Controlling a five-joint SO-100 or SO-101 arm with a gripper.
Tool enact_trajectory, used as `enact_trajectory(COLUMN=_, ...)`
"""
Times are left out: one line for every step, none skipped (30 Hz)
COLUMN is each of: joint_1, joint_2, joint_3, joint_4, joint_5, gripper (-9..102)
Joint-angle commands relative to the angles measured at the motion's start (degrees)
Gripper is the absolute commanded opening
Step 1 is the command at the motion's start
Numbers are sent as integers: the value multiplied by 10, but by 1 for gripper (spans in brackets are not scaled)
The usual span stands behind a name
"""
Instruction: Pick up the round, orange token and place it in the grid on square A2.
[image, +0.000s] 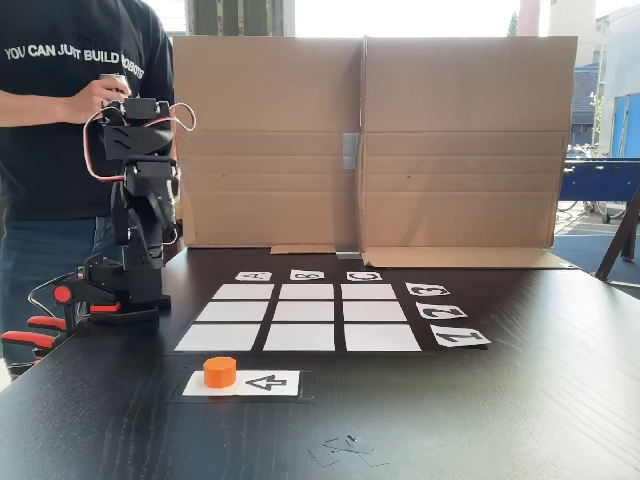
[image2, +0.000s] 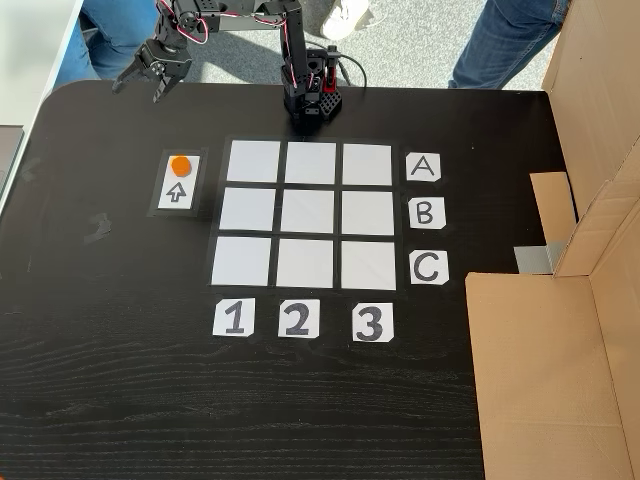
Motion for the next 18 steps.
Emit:
enact_trajectory(joint_1=-19, joint_2=-4, joint_3=-6, joint_4=4, joint_5=-2, gripper=40)
enact_trajectory(joint_1=-25, joint_2=-7, joint_3=3, joint_4=4, joint_5=-1, gripper=40)
enact_trajectory(joint_1=-30, joint_2=-10, joint_3=11, joint_4=4, joint_5=-1, gripper=40)
enact_trajectory(joint_1=-33, joint_2=-13, joint_3=18, joint_4=4, joint_5=-1, gripper=40)
enact_trajectory(joint_1=-36, joint_2=-17, joint_3=26, joint_4=4, joint_5=-1, gripper=40)
enact_trajectory(joint_1=-40, joint_2=-18, joint_3=37, joint_4=2, joint_5=-1, gripper=40)
enact_trajectory(joint_1=-42, joint_2=-20, joint_3=48, joint_4=-3, joint_5=0, gripper=41)
enact_trajectory(joint_1=-43, joint_2=-23, joint_3=60, joint_4=-6, joint_5=0, gripper=41)
enact_trajectory(joint_1=-45, joint_2=-26, joint_3=70, joint_4=-10, joint_5=1, gripper=42)
enact_trajectory(joint_1=-47, joint_2=-29, joint_3=81, joint_4=-14, joint_5=1, gripper=42)
enact_trajectory(joint_1=-47, joint_2=-33, joint_3=90, joint_4=-18, joint_5=1, gripper=42)
enact_trajectory(joint_1=-47, joint_2=-36, joint_3=96, joint_4=-20, joint_5=2, gripper=42)
enact_trajectory(joint_1=-47, joint_2=-39, joint_3=101, joint_4=-21, joint_5=4, gripper=43)
enact_trajectory(joint_1=-47, joint_2=-42, joint_3=107, joint_4=-21, joint_5=4, gripper=43)
enact_trajectory(joint_1=-47, joint_2=-45, joint_3=113, joint_4=-21, joint_5=4, gripper=43)
enact_trajectory(joint_1=-47, joint_2=-48, joint_3=118, joint_4=-21, joint_5=4, gripper=43)
enact_trajectory(joint_1=-47, joint_2=-52, joint_3=120, joint_4=-21, joint_5=4, gripper=43)
enact_trajectory(joint_1=-47, joint_2=-55, joint_3=123, joint_4=-21, joint_5=4, gripper=43)
